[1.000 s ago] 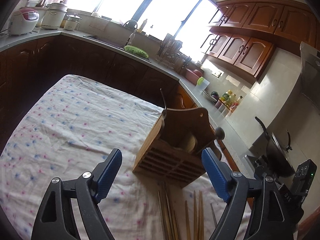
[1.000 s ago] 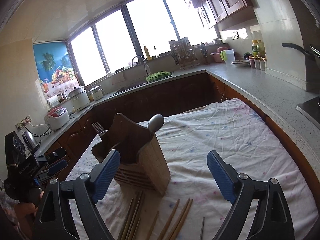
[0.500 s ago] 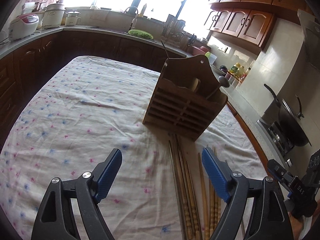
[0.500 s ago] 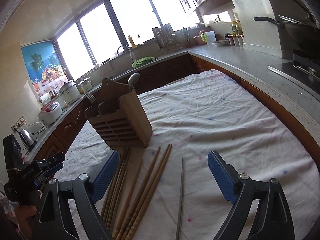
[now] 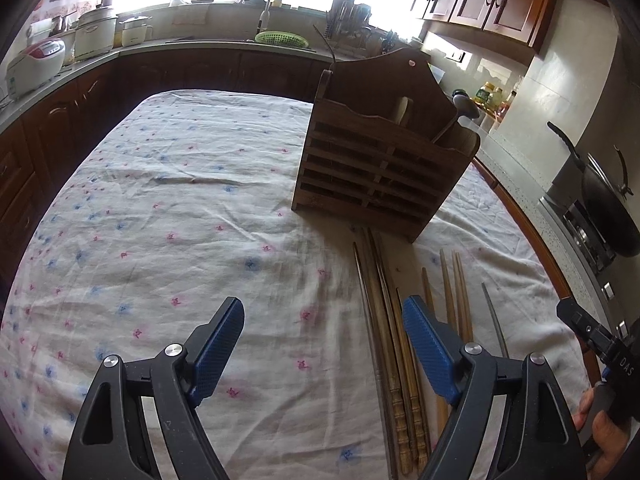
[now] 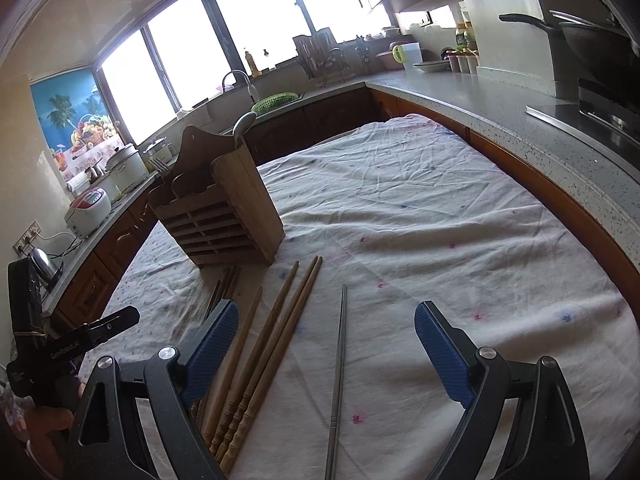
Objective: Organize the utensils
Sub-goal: 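Move both open grippers back down to the remaining utensils, then grasp a wooden chopstick with the left gripper while the right grasps a metal rod, then carry the chopstick and metal rod upright into the holder and open both grippers, then move both open grippers back to the wooden chopsticks on the cloth, then close the left gripper on a chopstick while the right grasps wooden chopsticks, then lift the held chopsticks with both grippers toward the wooden holder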
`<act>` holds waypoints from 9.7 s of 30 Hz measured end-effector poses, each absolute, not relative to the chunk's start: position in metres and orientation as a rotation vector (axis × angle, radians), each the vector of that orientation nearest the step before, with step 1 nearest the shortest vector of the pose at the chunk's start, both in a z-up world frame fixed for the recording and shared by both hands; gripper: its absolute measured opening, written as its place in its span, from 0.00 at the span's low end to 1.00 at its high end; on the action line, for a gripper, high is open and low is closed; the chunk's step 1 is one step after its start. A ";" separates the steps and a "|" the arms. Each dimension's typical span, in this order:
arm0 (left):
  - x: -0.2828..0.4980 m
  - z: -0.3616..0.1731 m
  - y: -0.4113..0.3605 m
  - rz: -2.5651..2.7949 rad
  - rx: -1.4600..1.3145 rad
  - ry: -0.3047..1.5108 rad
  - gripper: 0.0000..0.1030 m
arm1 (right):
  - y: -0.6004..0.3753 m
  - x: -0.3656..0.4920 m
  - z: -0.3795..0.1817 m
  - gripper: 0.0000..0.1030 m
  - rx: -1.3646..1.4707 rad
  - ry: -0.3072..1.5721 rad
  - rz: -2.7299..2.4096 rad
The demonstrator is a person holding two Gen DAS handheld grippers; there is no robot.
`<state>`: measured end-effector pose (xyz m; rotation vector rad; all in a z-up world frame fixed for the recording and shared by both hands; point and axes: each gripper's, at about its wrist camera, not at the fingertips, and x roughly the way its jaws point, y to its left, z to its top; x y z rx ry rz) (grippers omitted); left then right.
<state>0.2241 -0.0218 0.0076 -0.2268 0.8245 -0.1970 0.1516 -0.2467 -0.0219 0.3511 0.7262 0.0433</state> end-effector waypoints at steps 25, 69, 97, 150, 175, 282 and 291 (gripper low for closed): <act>0.329 -0.044 -0.082 -0.237 -0.022 0.988 0.29 | -0.227 0.210 -0.077 0.12 0.223 0.966 0.027; 0.252 0.019 -0.050 -0.382 -0.149 0.791 0.02 | -0.215 0.182 -0.006 0.04 0.251 0.796 0.137; 0.188 0.111 0.027 -0.389 -0.244 0.569 0.02 | -0.203 0.172 0.104 0.04 0.279 0.517 0.220; 0.392 0.083 0.040 -0.255 -0.474 0.248 0.02 | -0.195 0.335 0.087 0.04 0.352 0.316 0.126; 0.391 0.038 0.020 -0.269 -0.380 0.425 0.03 | -0.188 0.329 0.057 0.07 0.311 0.405 0.136; 0.342 -0.044 -0.076 -0.246 0.002 1.009 0.16 | -0.198 0.273 -0.080 0.12 0.296 0.976 0.070; 0.336 -0.046 -0.071 -0.289 -0.020 0.993 0.04 | -0.192 0.272 -0.081 0.06 0.268 0.981 0.081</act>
